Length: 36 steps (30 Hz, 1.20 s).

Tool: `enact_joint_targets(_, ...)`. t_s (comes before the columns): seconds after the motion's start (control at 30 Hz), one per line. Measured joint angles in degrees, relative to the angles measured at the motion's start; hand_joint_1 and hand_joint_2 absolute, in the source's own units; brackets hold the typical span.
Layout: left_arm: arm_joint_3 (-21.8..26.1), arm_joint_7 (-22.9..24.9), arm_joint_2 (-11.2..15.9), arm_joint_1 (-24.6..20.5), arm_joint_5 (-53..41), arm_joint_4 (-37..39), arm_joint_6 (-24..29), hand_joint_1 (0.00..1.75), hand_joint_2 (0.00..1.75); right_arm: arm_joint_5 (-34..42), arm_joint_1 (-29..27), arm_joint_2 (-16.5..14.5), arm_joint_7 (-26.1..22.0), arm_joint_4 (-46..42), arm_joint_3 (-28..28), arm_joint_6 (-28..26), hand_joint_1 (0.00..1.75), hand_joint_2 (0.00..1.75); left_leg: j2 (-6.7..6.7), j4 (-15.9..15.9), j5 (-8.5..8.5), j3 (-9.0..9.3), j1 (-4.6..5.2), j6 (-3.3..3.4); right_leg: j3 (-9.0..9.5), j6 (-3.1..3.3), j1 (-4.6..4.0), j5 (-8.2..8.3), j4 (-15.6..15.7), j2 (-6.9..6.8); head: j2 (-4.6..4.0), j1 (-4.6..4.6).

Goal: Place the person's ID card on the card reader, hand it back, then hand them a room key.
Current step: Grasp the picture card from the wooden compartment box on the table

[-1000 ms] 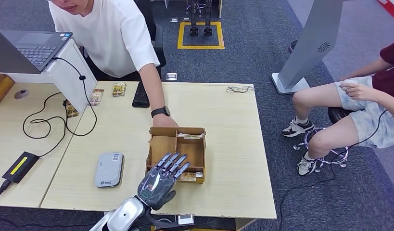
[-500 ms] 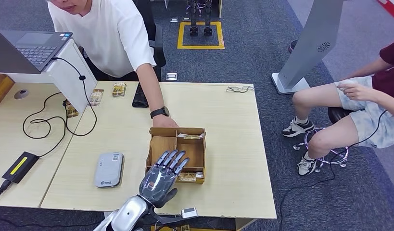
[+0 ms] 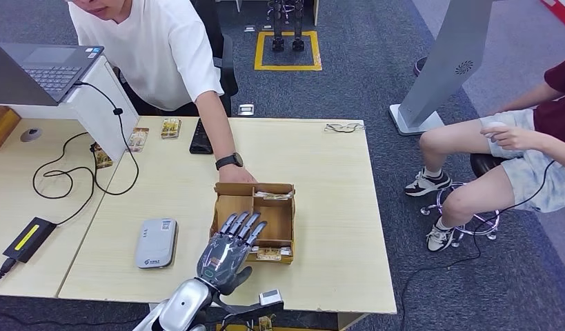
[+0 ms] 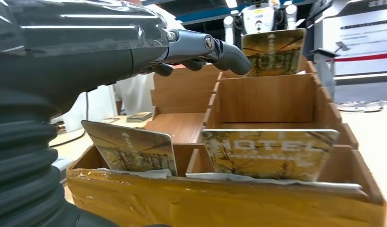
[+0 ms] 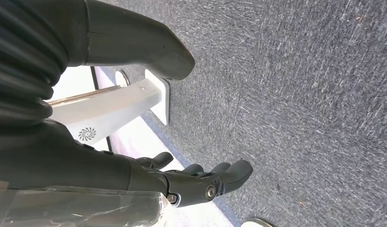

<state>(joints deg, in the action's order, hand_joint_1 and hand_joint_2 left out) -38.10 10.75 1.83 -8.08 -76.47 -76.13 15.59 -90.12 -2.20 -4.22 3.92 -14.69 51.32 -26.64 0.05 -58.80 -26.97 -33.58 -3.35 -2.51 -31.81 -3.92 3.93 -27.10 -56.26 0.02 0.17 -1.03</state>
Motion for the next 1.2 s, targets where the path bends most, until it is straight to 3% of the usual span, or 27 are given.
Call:
enact_joint_targets(0.4,3.40,3.50,0.28,-0.13,-2.20,0.00,-1.18,0.00,1.75,0.01,-0.21,-0.13,0.42,-0.03,0.00,0.00,0.00,1.75,0.00,0.00,0.00,-0.01,0.00,0.00,0.00,0.00,0.00,0.00,0.00,0.00,0.00,-0.01)
enact_joint_targets(1.2,5.69,1.40,1.48,0.37,-0.96,0.00,-1.78,0.00,1.75,0.00,-0.37,-0.17,0.79,-0.58,-0.01,0.00,0.00,1.75,0.00,0.00,0.00,-0.02,0.00,0.00,0.00,0.00,0.00,0.00,0.00,-0.01,0.00,0.00)
